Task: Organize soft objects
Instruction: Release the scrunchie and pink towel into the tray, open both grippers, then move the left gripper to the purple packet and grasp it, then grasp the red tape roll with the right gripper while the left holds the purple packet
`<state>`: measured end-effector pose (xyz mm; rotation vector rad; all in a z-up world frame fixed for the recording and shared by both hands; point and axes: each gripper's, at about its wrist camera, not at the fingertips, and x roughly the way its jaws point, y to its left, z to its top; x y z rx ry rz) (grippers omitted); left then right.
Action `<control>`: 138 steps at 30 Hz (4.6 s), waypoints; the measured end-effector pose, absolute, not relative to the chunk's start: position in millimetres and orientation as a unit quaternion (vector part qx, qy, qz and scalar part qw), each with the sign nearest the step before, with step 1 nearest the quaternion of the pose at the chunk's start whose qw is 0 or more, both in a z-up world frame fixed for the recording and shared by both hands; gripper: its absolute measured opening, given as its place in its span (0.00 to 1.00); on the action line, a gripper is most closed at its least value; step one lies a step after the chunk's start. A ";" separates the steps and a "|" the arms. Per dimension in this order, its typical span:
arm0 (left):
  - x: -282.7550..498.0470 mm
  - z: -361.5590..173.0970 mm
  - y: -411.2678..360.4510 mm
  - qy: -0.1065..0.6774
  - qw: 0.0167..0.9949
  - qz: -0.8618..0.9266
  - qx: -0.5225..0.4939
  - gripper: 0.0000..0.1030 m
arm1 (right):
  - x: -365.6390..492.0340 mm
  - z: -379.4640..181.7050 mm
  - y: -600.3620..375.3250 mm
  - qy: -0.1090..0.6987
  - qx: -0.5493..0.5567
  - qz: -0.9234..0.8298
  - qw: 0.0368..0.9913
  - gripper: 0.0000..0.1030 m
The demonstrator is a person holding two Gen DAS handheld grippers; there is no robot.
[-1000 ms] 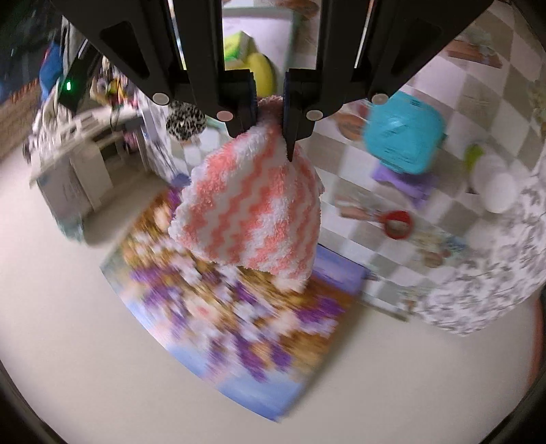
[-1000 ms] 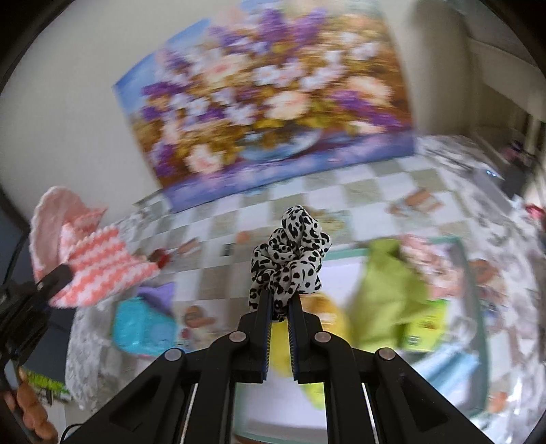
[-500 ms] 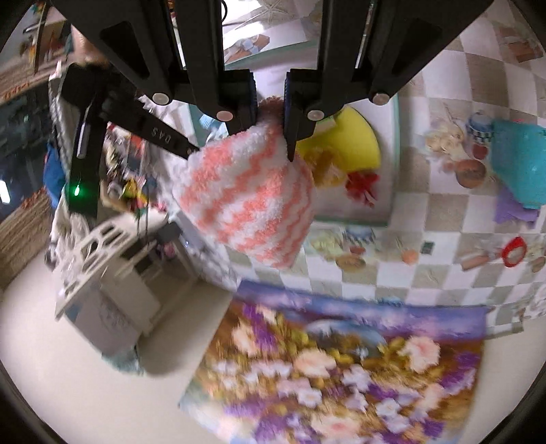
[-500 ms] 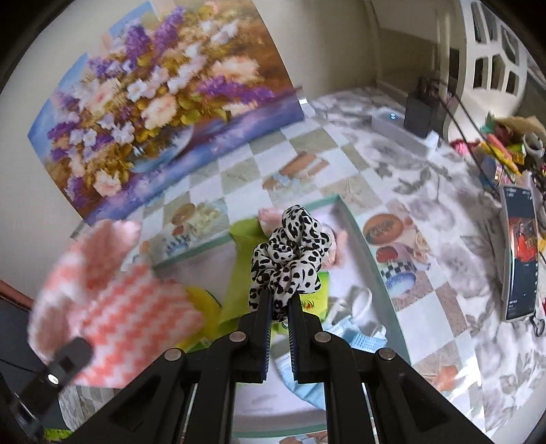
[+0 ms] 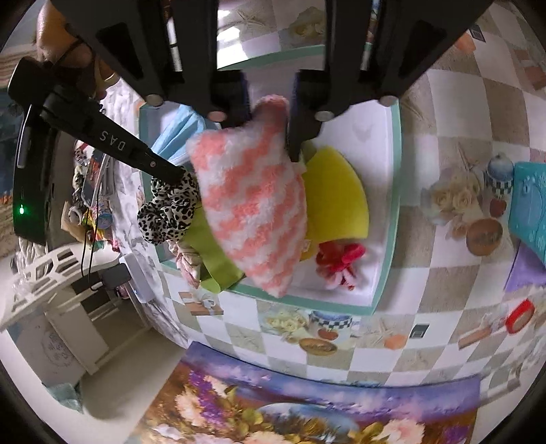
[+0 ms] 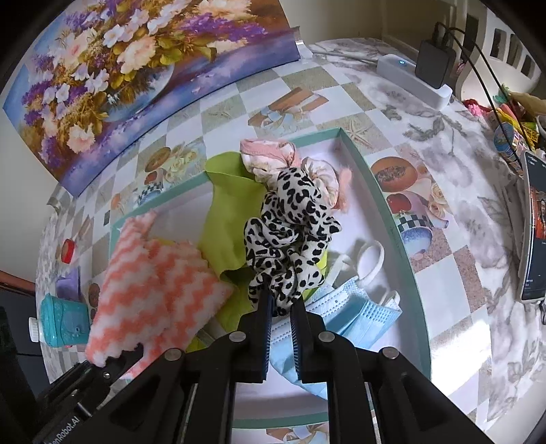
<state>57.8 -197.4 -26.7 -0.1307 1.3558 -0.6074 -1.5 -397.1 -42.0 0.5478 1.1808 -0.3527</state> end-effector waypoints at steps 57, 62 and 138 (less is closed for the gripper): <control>138.0 22.2 72.0 0.492 0.853 -0.005 -0.176 0.99 | 76.3 8.7 -179.1 0.460 0.103 -0.005 0.882 1.00; 164.4 24.3 79.2 0.508 0.851 -0.010 -0.129 0.99 | 96.2 7.4 -163.3 0.469 0.098 0.035 0.877 1.00; 309.7 -36.4 169.8 0.608 0.745 -0.081 -0.262 0.49 | 298.0 -82.4 -44.2 0.527 -0.020 0.227 0.819 0.84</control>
